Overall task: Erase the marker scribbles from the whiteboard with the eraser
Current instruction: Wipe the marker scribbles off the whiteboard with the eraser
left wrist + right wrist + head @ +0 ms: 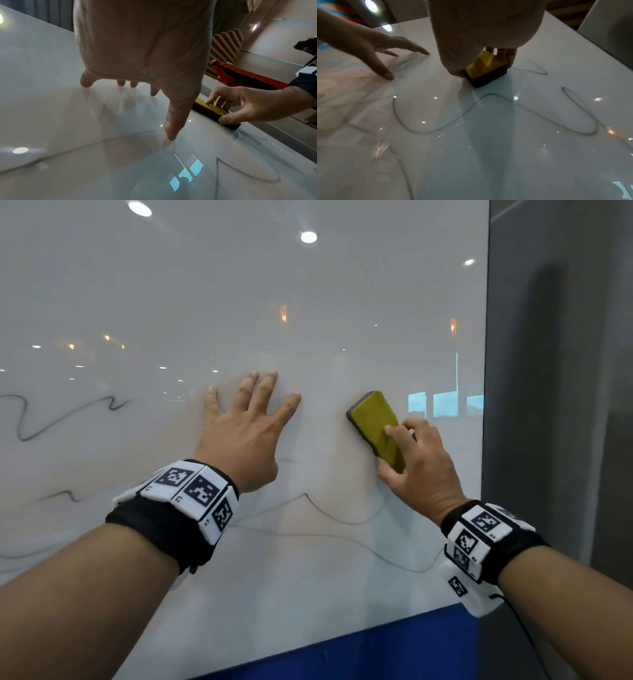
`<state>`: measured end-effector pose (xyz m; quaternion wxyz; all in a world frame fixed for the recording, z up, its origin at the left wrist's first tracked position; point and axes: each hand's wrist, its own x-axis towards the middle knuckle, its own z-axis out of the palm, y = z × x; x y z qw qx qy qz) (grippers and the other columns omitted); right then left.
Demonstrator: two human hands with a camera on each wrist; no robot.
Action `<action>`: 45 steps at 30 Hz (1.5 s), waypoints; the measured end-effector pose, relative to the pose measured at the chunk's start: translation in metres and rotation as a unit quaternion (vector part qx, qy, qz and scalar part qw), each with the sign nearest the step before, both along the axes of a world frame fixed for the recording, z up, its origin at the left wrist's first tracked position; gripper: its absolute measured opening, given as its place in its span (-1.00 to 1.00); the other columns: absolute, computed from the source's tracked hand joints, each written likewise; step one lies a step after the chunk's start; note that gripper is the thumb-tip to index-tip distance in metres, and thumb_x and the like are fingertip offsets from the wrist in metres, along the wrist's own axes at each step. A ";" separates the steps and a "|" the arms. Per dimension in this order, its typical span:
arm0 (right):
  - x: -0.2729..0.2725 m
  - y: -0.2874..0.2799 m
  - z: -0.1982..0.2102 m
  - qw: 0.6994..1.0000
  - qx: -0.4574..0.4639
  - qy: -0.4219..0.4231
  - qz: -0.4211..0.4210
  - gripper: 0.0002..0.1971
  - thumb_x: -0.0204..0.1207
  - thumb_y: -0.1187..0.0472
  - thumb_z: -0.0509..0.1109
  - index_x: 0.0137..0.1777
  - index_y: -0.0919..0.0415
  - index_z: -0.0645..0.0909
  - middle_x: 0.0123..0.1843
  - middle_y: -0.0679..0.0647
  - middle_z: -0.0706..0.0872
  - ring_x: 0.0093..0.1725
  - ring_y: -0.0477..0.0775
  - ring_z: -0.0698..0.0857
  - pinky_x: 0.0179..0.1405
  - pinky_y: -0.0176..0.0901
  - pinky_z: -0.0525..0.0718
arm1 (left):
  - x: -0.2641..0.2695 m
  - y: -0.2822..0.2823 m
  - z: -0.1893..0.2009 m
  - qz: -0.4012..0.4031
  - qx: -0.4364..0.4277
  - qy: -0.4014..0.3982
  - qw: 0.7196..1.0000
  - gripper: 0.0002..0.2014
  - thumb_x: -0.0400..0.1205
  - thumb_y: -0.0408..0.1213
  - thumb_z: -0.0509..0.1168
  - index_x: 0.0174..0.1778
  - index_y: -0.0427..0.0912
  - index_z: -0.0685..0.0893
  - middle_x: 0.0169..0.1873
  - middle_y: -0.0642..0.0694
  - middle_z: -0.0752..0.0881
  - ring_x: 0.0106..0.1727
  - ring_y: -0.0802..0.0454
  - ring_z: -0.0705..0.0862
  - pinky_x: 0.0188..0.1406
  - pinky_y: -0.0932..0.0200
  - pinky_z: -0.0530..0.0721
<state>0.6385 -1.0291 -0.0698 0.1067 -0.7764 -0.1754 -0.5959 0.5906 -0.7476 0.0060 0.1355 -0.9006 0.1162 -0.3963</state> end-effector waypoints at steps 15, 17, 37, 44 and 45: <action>-0.007 -0.019 -0.012 0.999 -0.018 0.023 -0.023 -0.52 0.37 0.16 0.59 0.26 0.13 0.54 0.20 0.23 0.57 0.06 0.31 0.61 -0.27 0.14 0.76 | 0.003 -0.024 -0.008 -0.006 0.027 0.022 0.999 -0.04 0.53 -0.17 0.31 0.69 0.18 -0.22 0.69 -0.05 -0.37 0.72 -0.09 -0.33 0.59 -0.51 -0.06; -0.009 -0.018 -0.021 0.990 -0.138 0.010 -0.016 -0.53 0.36 0.13 0.54 0.26 0.13 0.53 0.19 0.26 0.61 0.02 0.31 0.63 -0.31 0.06 0.74 | 0.003 -0.024 -0.008 -0.009 0.023 0.020 0.999 -0.04 0.53 -0.16 0.31 0.68 0.18 -0.22 0.69 -0.04 -0.35 0.72 -0.08 -0.32 0.59 -0.51 -0.05; -0.006 -0.071 -0.041 0.991 0.098 0.075 -0.057 -0.51 0.45 0.14 0.60 0.33 0.17 0.54 0.21 0.25 0.55 0.11 0.34 0.62 -0.11 0.15 0.74 | 0.007 -0.021 -0.013 -0.002 0.028 0.014 1.000 -0.02 0.53 -0.06 0.32 0.67 0.24 -0.28 0.69 0.00 -0.37 0.71 -0.05 -0.34 0.61 -0.47 -0.08; -0.010 -0.070 -0.083 0.993 -0.081 0.064 -0.052 -0.42 0.32 0.20 0.66 0.29 0.11 0.47 0.21 0.28 0.61 0.01 0.35 0.67 -0.41 0.08 0.77 | 0.008 -0.019 -0.016 0.002 0.031 0.014 0.999 -0.03 0.55 0.00 0.31 0.67 0.25 -0.29 0.69 0.00 -0.38 0.71 -0.06 -0.35 0.62 -0.45 -0.08; -0.009 -0.074 -0.084 0.994 -0.059 0.074 -0.053 -0.42 0.34 0.19 0.66 0.30 0.10 0.47 0.22 0.28 0.59 0.03 0.35 0.67 -0.38 0.10 0.78 | 0.008 -0.018 -0.016 0.003 0.033 0.014 0.999 -0.03 0.55 0.00 0.31 0.67 0.25 -0.29 0.69 0.00 -0.37 0.71 -0.06 -0.34 0.62 -0.45 -0.08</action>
